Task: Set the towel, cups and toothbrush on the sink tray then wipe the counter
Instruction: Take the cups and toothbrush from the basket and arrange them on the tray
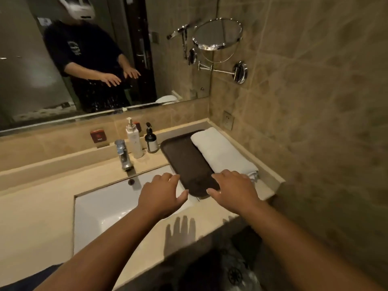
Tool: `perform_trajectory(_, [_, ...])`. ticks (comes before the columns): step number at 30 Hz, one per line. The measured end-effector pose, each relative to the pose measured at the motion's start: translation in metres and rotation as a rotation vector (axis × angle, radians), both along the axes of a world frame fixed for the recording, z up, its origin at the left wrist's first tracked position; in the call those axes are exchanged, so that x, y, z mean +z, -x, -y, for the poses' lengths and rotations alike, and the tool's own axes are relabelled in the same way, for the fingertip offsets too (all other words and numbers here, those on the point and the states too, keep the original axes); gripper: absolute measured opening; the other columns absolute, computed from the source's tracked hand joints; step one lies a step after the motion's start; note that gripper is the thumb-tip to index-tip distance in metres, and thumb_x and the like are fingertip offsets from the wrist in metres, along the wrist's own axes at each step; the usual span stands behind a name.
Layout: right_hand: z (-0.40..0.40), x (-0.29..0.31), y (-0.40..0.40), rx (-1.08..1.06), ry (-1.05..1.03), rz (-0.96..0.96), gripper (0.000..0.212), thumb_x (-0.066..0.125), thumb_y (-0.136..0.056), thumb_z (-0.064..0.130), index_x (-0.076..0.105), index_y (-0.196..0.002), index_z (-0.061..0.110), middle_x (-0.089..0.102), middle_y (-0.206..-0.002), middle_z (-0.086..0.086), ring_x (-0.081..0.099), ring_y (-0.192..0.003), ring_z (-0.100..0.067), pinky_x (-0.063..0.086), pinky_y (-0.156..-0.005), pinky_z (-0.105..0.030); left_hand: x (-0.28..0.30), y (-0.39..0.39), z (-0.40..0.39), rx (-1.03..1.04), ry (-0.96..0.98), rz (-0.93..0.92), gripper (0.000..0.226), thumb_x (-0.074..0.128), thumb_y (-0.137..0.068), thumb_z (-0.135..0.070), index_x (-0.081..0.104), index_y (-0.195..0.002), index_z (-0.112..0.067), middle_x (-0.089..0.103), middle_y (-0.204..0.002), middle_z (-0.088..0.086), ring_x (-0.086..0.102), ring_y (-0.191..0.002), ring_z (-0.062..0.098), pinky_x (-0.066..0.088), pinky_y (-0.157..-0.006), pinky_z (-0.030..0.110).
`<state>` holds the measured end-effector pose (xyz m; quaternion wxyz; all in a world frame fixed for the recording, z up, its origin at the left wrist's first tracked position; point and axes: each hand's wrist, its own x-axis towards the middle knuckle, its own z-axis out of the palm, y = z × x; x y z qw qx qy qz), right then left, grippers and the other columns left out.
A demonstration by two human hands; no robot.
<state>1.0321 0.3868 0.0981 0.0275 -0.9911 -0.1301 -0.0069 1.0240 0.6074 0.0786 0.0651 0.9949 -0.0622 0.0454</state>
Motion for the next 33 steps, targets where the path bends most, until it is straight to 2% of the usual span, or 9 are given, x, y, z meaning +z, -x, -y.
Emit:
perform_trajectory(4, [0.039, 0.010, 0.050, -0.164, 0.023, 0.027, 0.060, 0.040, -0.090, 0.065, 0.046, -0.136, 0.028, 0.055, -0.134, -0.004, 0.051, -0.121, -0.027, 0.038, -0.097, -0.045, 0.007, 0.018, 0.041, -0.175, -0.006, 0.041, 0.067, 0.035, -0.087, -0.068, 0.044, -0.141, -0.029, 0.055, -0.139, 0.000, 0.053, -0.120, 0.024, 0.049, -0.088, 0.040])
perform_trajectory(9, [0.102, 0.016, 0.125, -0.370, 0.010, 0.034, 0.066, 0.039, -0.088, 0.067, 0.040, -0.143, 0.030, 0.052, -0.140, -0.004, 0.048, -0.126, -0.027, 0.030, -0.105, -0.047, 0.022, 0.051, 0.113, -0.419, -0.050, 0.114, 0.062, 0.031, -0.089, -0.064, 0.050, -0.135, -0.026, 0.061, -0.128, 0.001, 0.057, -0.110, 0.024, 0.047, -0.081, 0.038])
perform_trajectory(12, [0.143, 0.016, 0.186, -0.503, -0.018, 0.057, 0.067, 0.040, -0.089, 0.067, 0.037, -0.145, 0.030, 0.050, -0.145, -0.004, 0.046, -0.130, -0.027, 0.030, -0.106, -0.049, 0.025, 0.086, 0.164, -0.542, -0.075, 0.140, 0.060, 0.033, -0.090, -0.062, 0.050, -0.133, -0.024, 0.060, -0.130, 0.003, 0.056, -0.113, 0.027, 0.045, -0.087, 0.040])
perform_trajectory(16, [0.190, 0.014, 0.282, -0.661, 0.016, 0.063, 0.063, 0.042, -0.091, 0.065, 0.040, -0.140, 0.026, 0.056, -0.135, -0.007, 0.053, -0.120, -0.030, 0.036, -0.101, -0.051, 0.022, 0.151, 0.232, -0.703, -0.072, 0.124, 0.062, 0.033, -0.091, -0.063, 0.047, -0.136, -0.023, 0.057, -0.133, 0.006, 0.052, -0.118, 0.030, 0.041, -0.093, 0.042])
perform_trajectory(18, [0.212, 0.013, 0.337, -0.747, 0.029, 0.078, 0.062, 0.041, -0.090, 0.067, 0.045, -0.135, 0.024, 0.058, -0.131, -0.005, 0.055, -0.116, -0.029, 0.037, -0.099, -0.050, 0.018, 0.191, 0.265, -0.780, -0.078, 0.117, 0.062, 0.033, -0.090, -0.064, 0.048, -0.135, -0.023, 0.057, -0.131, 0.006, 0.053, -0.118, 0.029, 0.042, -0.093, 0.042])
perform_trajectory(21, [0.244, 0.008, 0.431, -0.858, 0.063, 0.092, 0.061, 0.037, -0.090, 0.068, 0.048, -0.134, 0.025, 0.058, -0.131, -0.002, 0.053, -0.117, -0.026, 0.033, -0.105, -0.051, 0.011, 0.262, 0.316, -0.907, -0.081, 0.101, 0.065, 0.033, -0.090, -0.064, 0.046, -0.138, -0.023, 0.055, -0.135, 0.006, 0.054, -0.117, 0.030, 0.043, -0.092, 0.043])
perform_trajectory(26, [0.283, -0.002, 0.600, -1.044, 0.045, 0.083, 0.063, 0.037, -0.092, 0.065, 0.035, -0.145, 0.031, 0.051, -0.141, 0.000, 0.046, -0.127, -0.026, 0.030, -0.108, -0.054, -0.004, 0.401, 0.399, -1.154, -0.037, 0.060, 0.067, 0.029, -0.087, -0.066, 0.045, -0.138, -0.026, 0.054, -0.137, 0.004, 0.054, -0.119, 0.028, 0.045, -0.094, 0.044])
perform_trajectory(33, [0.314, -0.015, 0.797, -1.379, 0.083, 0.005, 0.064, 0.036, -0.091, 0.065, 0.038, -0.145, 0.029, 0.052, -0.139, -0.003, 0.047, -0.125, -0.028, 0.031, -0.107, -0.054, -0.016, 0.594, 0.499, -1.507, -0.044, 0.043, 0.066, 0.031, -0.091, -0.064, 0.042, -0.143, -0.025, 0.048, -0.144, 0.003, 0.047, -0.127, 0.027, 0.042, -0.098, 0.046])
